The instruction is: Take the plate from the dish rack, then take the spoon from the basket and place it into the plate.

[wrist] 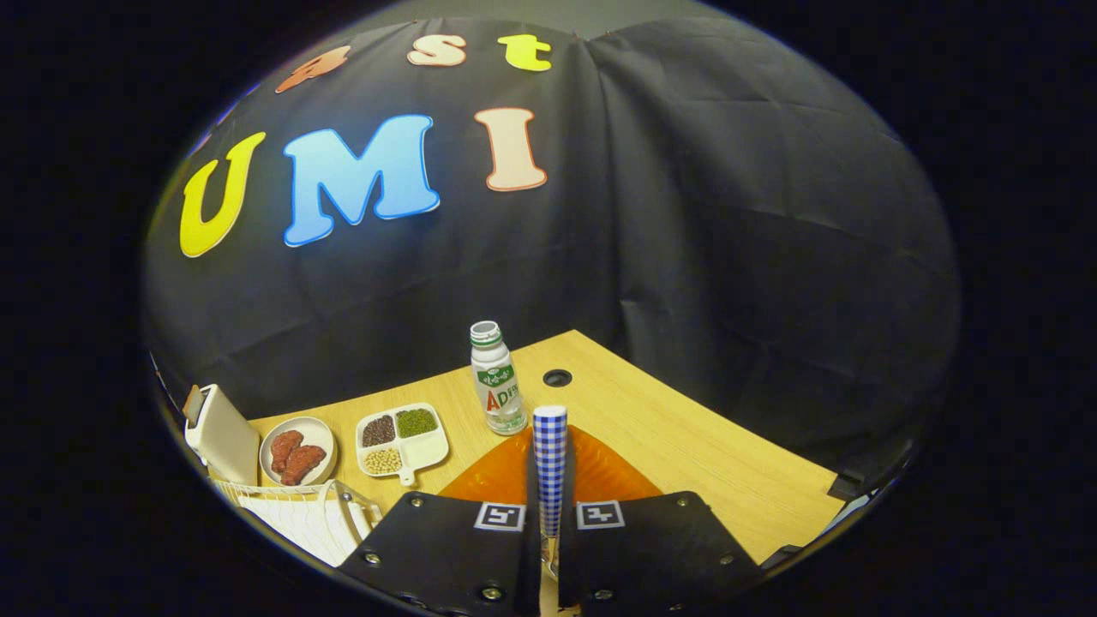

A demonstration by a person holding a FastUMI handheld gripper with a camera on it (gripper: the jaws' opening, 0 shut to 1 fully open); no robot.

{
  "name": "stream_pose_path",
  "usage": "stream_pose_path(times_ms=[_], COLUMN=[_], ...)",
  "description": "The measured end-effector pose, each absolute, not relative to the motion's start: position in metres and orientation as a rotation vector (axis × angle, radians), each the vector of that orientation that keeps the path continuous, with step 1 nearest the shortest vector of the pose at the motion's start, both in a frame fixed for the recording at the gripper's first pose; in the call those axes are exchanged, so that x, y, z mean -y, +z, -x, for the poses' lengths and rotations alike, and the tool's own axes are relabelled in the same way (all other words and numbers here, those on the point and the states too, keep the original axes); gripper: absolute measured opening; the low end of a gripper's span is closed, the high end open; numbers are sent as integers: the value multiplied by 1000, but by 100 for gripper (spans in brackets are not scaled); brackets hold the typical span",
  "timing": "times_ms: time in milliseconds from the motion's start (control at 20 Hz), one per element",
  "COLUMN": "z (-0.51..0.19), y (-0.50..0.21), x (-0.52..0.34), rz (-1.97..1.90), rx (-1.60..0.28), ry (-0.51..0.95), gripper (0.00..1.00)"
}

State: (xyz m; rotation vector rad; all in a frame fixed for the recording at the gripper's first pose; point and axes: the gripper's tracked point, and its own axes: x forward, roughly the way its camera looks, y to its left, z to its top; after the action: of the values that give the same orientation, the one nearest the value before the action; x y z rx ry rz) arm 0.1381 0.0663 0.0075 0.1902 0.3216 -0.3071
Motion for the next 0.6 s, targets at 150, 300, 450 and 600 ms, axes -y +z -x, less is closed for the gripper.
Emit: stream_pose_path(times_ms=[150,300,450,600], z=[-115,-90,-63,-34], y=[36,55,62,57], x=[-93,-127,-168,-207], rz=[-165,-130,-82,-37], rx=[-275,-246,-235,-237], ry=[-277,-227,-166,-121], gripper=[8,8,8,8])
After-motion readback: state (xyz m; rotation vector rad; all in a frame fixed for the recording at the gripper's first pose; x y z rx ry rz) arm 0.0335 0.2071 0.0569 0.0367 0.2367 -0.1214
